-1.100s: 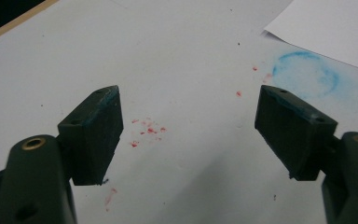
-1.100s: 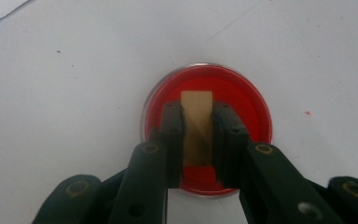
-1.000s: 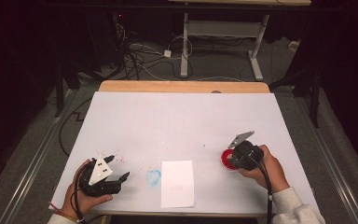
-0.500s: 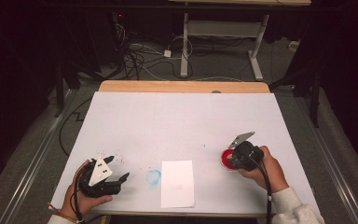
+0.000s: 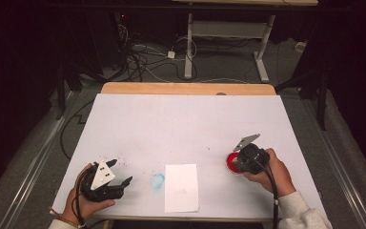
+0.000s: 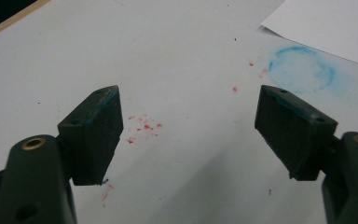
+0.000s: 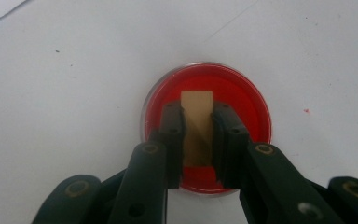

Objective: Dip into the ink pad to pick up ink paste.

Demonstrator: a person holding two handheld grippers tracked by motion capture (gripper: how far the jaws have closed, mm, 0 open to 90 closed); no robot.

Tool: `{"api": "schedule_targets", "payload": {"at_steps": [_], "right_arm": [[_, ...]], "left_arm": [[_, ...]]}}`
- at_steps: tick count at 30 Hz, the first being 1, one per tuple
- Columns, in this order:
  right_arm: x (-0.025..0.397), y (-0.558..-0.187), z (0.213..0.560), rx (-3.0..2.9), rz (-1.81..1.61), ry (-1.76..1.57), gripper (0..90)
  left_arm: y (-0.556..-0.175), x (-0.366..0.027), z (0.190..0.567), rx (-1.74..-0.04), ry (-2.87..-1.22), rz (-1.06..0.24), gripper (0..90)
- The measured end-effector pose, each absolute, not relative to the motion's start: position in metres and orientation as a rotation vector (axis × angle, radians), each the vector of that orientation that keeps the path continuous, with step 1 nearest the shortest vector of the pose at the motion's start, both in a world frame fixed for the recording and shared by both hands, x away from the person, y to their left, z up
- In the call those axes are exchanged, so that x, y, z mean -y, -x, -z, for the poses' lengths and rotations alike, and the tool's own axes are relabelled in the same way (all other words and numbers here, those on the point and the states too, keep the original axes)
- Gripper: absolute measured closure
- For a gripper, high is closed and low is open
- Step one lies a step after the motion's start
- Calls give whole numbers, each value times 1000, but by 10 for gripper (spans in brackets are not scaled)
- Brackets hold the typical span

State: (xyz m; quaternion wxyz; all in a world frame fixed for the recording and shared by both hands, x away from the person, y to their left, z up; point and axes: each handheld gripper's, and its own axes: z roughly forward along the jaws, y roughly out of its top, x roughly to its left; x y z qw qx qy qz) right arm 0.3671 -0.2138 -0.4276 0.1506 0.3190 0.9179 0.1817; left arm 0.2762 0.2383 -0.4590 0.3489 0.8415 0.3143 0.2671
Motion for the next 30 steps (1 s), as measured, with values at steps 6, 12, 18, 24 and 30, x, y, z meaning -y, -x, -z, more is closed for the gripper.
{"api": "schedule_targets", "payload": {"at_steps": [6, 12, 18, 24, 30], "right_arm": [[223, -363, 397, -2559, -659, -910, 764], [227, -357, 380, -2524, -710, -898, 763], [228, -357, 377, -2511, -704, -911, 763], [228, -362, 386, -2528, -659, -918, 762], [221, -370, 409, -2580, -585, -925, 762]], "left_arm": [[-278, -238, 459, -823, -2181, -692, 230], [-277, -237, 458, -819, -2186, -699, 230], [-277, -238, 459, -820, -2183, -696, 230], [-277, -238, 459, -817, -2192, -697, 230], [-277, -238, 459, -813, -2196, -698, 230]]}}
